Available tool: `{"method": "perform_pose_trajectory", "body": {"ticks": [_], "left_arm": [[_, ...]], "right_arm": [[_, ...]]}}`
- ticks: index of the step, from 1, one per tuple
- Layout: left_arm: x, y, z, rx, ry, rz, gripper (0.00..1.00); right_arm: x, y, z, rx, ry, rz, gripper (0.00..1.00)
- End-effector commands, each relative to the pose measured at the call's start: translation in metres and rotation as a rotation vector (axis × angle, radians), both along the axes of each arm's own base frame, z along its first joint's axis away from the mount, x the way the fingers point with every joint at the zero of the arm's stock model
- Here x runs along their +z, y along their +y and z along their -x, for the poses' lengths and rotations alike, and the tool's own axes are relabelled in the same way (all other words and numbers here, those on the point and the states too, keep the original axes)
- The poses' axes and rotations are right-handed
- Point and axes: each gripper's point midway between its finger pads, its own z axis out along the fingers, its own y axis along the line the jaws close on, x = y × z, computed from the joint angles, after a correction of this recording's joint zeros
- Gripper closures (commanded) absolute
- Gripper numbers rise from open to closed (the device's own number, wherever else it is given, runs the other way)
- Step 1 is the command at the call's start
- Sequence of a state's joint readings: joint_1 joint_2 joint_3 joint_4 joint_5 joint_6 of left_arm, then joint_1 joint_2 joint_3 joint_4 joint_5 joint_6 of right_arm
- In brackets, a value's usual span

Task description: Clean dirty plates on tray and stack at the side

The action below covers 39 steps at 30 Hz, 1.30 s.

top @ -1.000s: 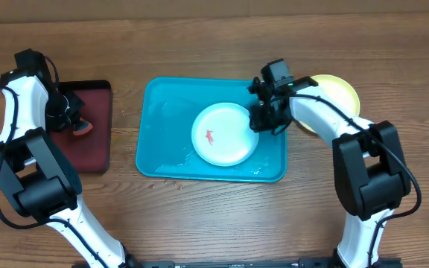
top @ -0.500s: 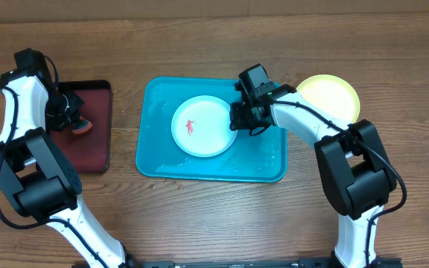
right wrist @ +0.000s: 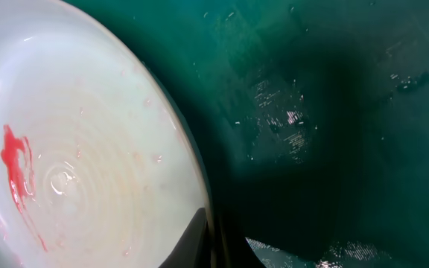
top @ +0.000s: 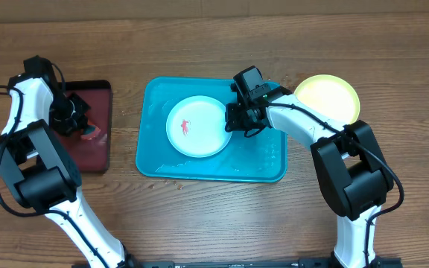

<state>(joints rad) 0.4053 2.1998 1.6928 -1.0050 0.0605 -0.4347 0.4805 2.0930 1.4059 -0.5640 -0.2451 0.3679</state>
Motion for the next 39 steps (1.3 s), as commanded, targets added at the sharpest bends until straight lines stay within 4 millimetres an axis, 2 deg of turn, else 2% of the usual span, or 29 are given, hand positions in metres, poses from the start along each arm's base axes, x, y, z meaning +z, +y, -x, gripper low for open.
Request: {"method": "perform_pose_trajectory", "body": {"ticks": [1,3,5,11,13,14,15,18,20,22,24,29,34,36,39], "left_arm": [[-0.009,-0.009,0.002,-0.022,0.02,0.023,0.85],[-0.009,-0.008,0.003,-0.022,0.022,0.016,0.86],[-0.009,-0.007,0.002,-0.024,0.02,0.015,0.96],[0.002,-0.007,-0.001,-0.024,0.014,0.018,0.96],[0.001,-0.005,-0.001,-0.026,0.019,0.009,0.86],[0.0,-0.003,0.001,-0.027,0.028,-0.006,0.73],[-0.001,0.001,0.002,-0.026,0.039,-0.027,0.66],[-0.006,0.008,0.009,-0.025,0.073,-0.076,0.63],[-0.009,0.008,0.013,-0.026,0.084,-0.076,0.71],[-0.012,0.006,0.016,-0.026,0.095,-0.071,0.89],[-0.012,0.006,0.018,-0.026,0.102,-0.068,0.96],[-0.004,0.006,0.021,-0.037,0.111,-0.064,0.96],[0.033,0.009,0.008,-0.036,0.062,-0.068,0.96],[0.041,0.006,0.003,-0.041,0.037,-0.062,0.96],[0.038,0.006,0.001,-0.049,0.031,-0.066,0.96]], "right_arm": [[-0.006,-0.003,0.004,-0.011,0.019,0.02,0.96],[-0.007,-0.005,0.004,-0.015,0.018,0.031,0.96],[-0.007,-0.005,0.004,-0.016,0.018,0.033,0.96],[-0.007,-0.005,0.003,-0.016,0.017,0.033,0.96],[-0.007,-0.005,0.003,-0.016,0.016,0.033,0.96],[-0.007,-0.004,0.003,-0.016,0.014,0.031,0.96],[-0.007,-0.004,0.002,-0.016,0.012,0.031,0.96],[-0.006,-0.004,0.002,-0.016,0.009,0.029,0.96],[-0.006,-0.004,0.002,-0.016,0.011,0.03,0.96],[-0.007,-0.004,0.002,-0.016,0.011,0.03,0.96],[-0.007,-0.004,0.002,-0.016,0.013,0.031,0.96],[-0.007,-0.005,0.003,-0.015,0.017,0.033,0.96],[-0.007,-0.005,0.003,-0.016,0.016,0.033,0.96],[-0.007,-0.005,0.003,-0.016,0.014,0.032,0.96],[-0.006,-0.004,0.002,-0.016,0.009,0.029,0.96]]}}
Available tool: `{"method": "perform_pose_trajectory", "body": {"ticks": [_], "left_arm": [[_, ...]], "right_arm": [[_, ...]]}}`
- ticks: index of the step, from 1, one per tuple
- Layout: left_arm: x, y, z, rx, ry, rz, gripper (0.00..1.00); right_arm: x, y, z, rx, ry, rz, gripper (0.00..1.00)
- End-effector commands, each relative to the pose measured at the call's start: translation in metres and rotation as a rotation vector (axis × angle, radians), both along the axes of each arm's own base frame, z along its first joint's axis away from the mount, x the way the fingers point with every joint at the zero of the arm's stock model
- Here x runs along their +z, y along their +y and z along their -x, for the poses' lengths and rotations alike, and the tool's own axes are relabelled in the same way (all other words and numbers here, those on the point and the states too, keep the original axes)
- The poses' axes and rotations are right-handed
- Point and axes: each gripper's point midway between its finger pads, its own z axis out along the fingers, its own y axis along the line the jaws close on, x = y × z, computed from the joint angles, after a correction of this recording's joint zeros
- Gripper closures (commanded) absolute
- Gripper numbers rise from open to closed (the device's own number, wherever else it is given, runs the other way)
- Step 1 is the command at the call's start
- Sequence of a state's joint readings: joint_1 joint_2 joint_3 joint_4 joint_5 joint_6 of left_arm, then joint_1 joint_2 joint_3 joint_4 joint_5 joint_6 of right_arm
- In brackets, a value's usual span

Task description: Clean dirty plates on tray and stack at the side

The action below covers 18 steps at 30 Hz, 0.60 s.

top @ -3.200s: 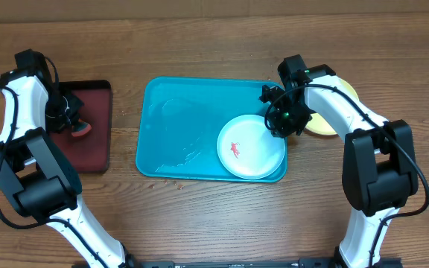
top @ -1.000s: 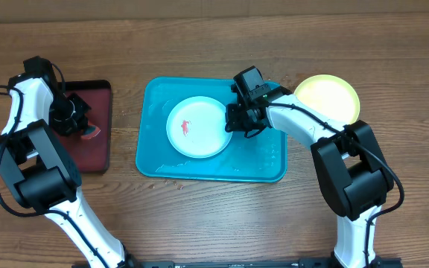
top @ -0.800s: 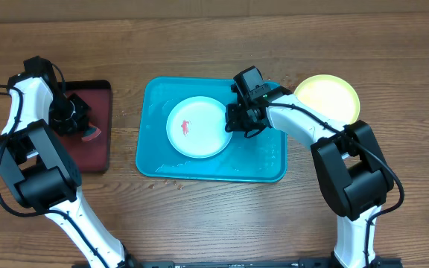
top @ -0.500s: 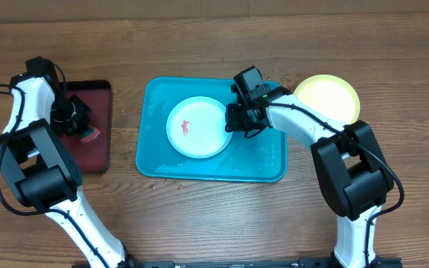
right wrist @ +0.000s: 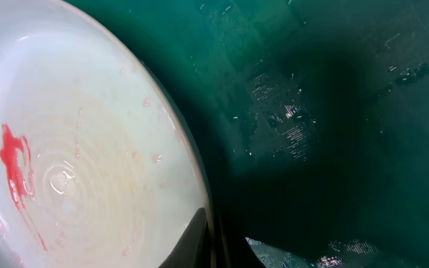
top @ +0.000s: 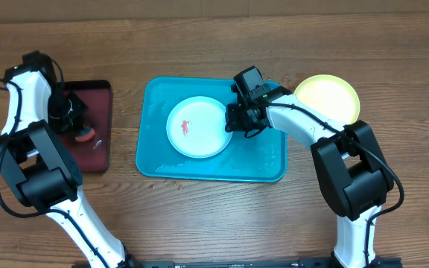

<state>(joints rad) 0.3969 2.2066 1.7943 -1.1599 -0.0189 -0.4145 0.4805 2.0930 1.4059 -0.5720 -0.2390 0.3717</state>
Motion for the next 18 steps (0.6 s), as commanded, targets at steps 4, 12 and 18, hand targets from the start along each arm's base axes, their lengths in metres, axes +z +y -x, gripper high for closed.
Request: {"method": "perform_pose_trajectory", "body": {"ticks": [4,12,18], "left_arm": [[0.003,0.0,-0.009,-0.023,-0.045,-0.009,0.96],[-0.026,-0.004,0.001,-0.024,-0.029,-0.003,0.96],[-0.023,-0.004,0.002,-0.022,-0.024,0.0,0.96]], "right_arm": [[-0.005,-0.002,0.001,-0.01,0.003,0.022,0.96],[-0.006,-0.002,0.001,-0.01,0.004,0.022,0.96],[-0.006,-0.003,0.002,-0.01,0.007,0.024,0.96]]}}
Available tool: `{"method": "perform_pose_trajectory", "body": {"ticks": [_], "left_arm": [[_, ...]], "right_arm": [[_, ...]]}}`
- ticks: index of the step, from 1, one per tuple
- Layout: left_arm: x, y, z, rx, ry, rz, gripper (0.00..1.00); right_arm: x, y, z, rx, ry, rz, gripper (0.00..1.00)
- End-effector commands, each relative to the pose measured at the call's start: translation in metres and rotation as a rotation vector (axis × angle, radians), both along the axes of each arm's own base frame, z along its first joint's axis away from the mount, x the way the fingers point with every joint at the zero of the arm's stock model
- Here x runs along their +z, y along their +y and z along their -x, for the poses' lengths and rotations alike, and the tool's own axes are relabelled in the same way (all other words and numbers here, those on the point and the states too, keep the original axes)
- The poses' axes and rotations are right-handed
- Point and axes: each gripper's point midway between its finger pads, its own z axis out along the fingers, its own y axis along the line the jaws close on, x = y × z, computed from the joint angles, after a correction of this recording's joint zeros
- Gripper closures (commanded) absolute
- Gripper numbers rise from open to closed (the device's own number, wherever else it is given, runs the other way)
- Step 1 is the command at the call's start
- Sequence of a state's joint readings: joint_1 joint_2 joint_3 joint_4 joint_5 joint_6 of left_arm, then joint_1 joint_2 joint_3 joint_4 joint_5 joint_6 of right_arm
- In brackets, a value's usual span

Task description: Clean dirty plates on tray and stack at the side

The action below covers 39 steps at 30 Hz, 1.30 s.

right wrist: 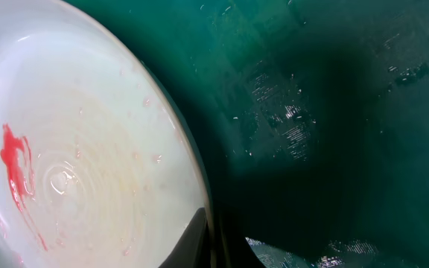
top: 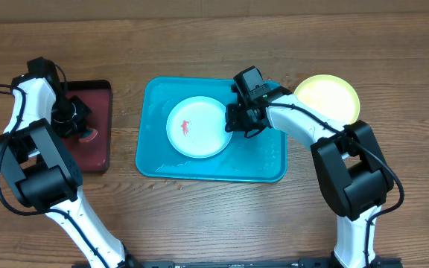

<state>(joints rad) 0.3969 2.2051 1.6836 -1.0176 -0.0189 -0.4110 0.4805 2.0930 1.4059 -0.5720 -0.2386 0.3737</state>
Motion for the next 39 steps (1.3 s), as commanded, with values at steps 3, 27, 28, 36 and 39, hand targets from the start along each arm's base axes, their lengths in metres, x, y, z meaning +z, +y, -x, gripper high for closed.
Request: {"method": "perform_pose_trajectory", "body": {"ticks": [3,27,28,36,39], "left_arm": [[0.016,-0.004,0.001,-0.019,0.007,0.013,0.96],[0.093,-0.048,-0.043,-0.262,-0.165,0.167,0.96],[0.096,-0.05,-0.044,-0.268,-0.17,0.165,0.96],[0.137,-0.084,-0.055,-0.365,-0.261,0.119,0.96],[0.148,-0.101,-0.053,-0.359,-0.271,0.13,0.96]], "right_arm": [[-0.006,-0.003,0.002,-0.008,0.008,0.025,0.96],[-0.01,-0.016,-0.005,-0.055,-0.021,0.094,0.95],[-0.01,-0.016,-0.005,-0.055,-0.021,0.094,0.95],[-0.01,-0.016,-0.005,-0.055,-0.021,0.093,0.8],[-0.01,-0.015,-0.006,-0.055,-0.025,0.091,0.8]]}}
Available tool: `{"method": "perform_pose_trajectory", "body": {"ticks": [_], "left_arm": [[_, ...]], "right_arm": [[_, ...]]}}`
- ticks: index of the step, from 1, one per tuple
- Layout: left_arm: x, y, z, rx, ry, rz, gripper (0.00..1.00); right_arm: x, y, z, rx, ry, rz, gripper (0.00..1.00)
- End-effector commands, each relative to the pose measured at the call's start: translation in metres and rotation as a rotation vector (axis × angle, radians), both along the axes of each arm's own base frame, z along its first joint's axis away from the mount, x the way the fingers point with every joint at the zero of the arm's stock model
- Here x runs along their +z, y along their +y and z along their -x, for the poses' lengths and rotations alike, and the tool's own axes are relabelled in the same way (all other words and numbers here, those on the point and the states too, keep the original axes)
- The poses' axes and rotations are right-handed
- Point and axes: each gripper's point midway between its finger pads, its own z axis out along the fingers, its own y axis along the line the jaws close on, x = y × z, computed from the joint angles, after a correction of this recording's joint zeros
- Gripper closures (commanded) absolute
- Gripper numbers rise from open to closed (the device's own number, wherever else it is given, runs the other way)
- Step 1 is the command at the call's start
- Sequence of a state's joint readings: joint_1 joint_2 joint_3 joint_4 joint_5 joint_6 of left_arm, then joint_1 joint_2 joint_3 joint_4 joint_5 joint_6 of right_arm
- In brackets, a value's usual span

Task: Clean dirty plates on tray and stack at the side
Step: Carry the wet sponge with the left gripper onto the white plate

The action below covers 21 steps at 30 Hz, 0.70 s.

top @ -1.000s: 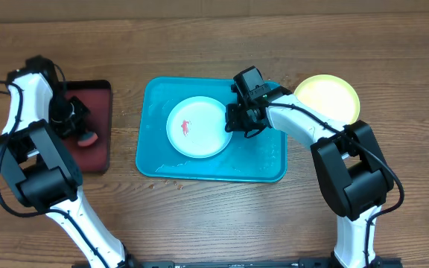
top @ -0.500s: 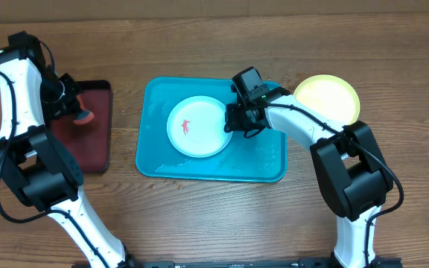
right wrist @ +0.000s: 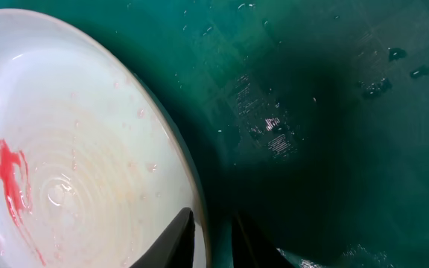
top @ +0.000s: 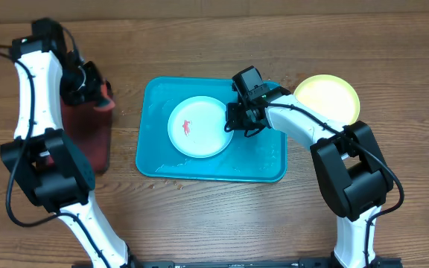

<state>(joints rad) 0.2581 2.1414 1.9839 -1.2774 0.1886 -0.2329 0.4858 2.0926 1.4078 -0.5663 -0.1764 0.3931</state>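
Observation:
A white plate (top: 199,126) with a red smear (right wrist: 10,179) lies in the teal tray (top: 267,160). My right gripper (top: 234,123) sits at the plate's right rim. In the right wrist view its jaws straddle the rim (right wrist: 192,201) with a small gap, one finger (right wrist: 179,234) over the plate and the other outside it. A clean yellow plate (top: 328,97) rests on the table right of the tray. My left gripper (top: 95,91) is raised over the top right corner of the dark red tray (top: 95,145), shut on a red sponge (top: 104,101).
The teal tray floor (right wrist: 334,134) is wet with droplets. A cable trails off at the far left. The left arm stands tall along the table's left side.
My left gripper has risen from low in the dark red tray to above its top right corner, carrying the red sponge. The right jaws now stand further apart around the plate rim.
My left gripper stayed low in the dark red tray at the red sponge through the earlier moments, shifting slightly. My right gripper was pinched on the white plate's right rim throughout. Now the sponge is lifted and the right jaws have parted a little.

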Motion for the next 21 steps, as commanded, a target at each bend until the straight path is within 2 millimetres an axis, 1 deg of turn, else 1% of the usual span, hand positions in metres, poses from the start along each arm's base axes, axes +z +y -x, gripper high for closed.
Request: {"method": "perform_pose_trajectory", "body": {"ticks": [1,3,4,5,6,7,8,9,10,11,12,13,14,17,21], "left_arm": [[0.042,-0.027,-0.003,-0.038,-0.089,0.008,0.96],[0.041,-0.045,0.0,-0.074,-0.067,0.031,0.96],[0.041,-0.053,0.002,-0.09,-0.057,0.037,0.96],[0.041,-0.064,0.004,-0.115,-0.047,0.042,0.96],[0.04,-0.074,0.005,-0.137,-0.041,0.044,0.96],[0.04,-0.083,0.006,-0.159,-0.039,0.045,0.96],[0.04,-0.094,0.006,-0.184,-0.039,0.045,0.96],[0.04,-0.104,0.006,-0.207,-0.037,0.045,0.96],[0.039,-0.112,0.006,-0.226,-0.036,0.046,0.96],[0.039,-0.124,0.008,-0.253,-0.032,0.047,0.96],[0.038,-0.132,0.009,-0.271,-0.028,0.048,0.96],[0.038,-0.142,0.011,-0.293,-0.025,0.048,0.96],[0.037,-0.152,0.012,-0.314,-0.022,0.049,0.96],[0.032,-0.18,0.017,-0.371,-0.018,0.05,0.96],[0.018,-0.21,0.023,-0.423,-0.012,0.054,0.96]], "right_arm": [[-0.009,-0.009,0.0,-0.021,0.003,0.047,0.8],[-0.009,-0.009,0.0,-0.02,0.003,0.044,0.79],[-0.008,-0.007,0.0,-0.017,0.005,0.036,0.77],[-0.008,-0.005,0.001,-0.012,0.011,0.024,0.62],[-0.007,-0.003,0.003,-0.007,0.017,0.012,0.51],[-0.007,-0.002,0.003,-0.004,0.021,0.005,0.5],[-0.007,-0.002,0.003,-0.004,0.019,0.005,0.53],[-0.007,-0.001,0.002,-0.004,0.015,0.004,0.62],[-0.006,-0.001,0.001,-0.004,0.012,0.001,0.68],[-0.006,0.0,0.0,-0.004,0.008,-0.001,0.77],[-0.006,0.0,0.0,-0.004,0.007,-0.001,0.82],[-0.006,0.0,0.0,-0.004,0.007,-0.001,0.85],[-0.006,0.0,0.0,-0.004,0.008,-0.001,0.88],[-0.006,-0.001,0.001,-0.004,0.011,0.001,0.89],[-0.006,-0.001,0.001,-0.004,0.012,0.001,0.89]]}}
